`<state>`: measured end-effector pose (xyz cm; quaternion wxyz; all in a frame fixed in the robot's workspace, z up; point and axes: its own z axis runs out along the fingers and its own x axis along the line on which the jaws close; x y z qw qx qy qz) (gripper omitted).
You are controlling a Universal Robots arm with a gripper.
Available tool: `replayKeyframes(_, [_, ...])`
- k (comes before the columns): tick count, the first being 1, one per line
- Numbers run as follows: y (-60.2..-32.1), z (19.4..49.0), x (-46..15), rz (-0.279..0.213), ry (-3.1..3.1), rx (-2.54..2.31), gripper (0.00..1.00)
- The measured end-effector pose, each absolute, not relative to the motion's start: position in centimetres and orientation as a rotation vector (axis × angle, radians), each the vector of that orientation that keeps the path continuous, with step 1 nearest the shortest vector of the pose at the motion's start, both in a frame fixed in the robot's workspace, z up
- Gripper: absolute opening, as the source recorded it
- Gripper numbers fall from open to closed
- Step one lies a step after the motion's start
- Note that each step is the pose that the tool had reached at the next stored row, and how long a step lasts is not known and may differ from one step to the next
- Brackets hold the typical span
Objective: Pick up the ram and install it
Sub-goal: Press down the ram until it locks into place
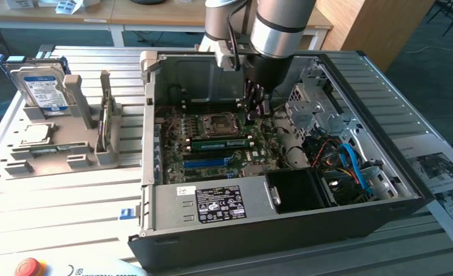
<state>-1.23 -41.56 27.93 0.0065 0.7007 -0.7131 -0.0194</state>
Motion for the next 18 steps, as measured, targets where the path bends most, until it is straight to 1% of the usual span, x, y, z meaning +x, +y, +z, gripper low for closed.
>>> replayKeyframes(18, [-41.6, 25.2, -1.2, -0.058, -2.235, 2.191, 0.11])
